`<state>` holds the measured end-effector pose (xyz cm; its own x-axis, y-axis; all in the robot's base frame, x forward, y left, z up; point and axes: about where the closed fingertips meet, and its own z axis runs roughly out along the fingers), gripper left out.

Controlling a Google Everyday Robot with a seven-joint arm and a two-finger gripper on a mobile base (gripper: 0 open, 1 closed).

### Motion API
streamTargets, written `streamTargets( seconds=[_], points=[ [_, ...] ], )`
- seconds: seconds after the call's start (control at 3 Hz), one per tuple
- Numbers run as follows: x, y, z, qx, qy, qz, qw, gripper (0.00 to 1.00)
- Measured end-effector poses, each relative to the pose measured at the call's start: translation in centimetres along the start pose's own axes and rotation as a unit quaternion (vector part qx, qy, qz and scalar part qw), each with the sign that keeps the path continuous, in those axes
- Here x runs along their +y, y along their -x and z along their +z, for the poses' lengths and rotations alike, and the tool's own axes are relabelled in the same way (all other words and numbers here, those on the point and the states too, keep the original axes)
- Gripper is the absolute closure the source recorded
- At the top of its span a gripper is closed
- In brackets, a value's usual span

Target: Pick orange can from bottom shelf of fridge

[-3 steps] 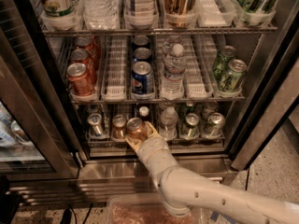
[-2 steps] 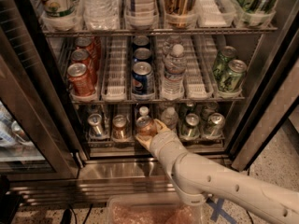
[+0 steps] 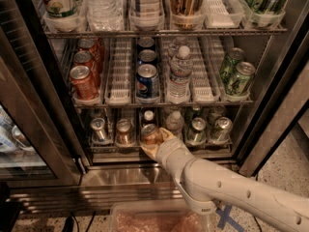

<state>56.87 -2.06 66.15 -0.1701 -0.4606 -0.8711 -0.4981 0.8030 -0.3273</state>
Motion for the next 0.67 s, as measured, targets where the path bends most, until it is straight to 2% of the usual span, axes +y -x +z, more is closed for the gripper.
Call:
streamTargets(
  seconds=[0.33,0.67],
  points=[
    [1.2,-0.6,-1.2,-0.004,0.030,0.009,0.9995,1.00],
    [1.7,-2.2,-4.6,0.007,0.069,0.019,0.9974,1.00]
  ],
)
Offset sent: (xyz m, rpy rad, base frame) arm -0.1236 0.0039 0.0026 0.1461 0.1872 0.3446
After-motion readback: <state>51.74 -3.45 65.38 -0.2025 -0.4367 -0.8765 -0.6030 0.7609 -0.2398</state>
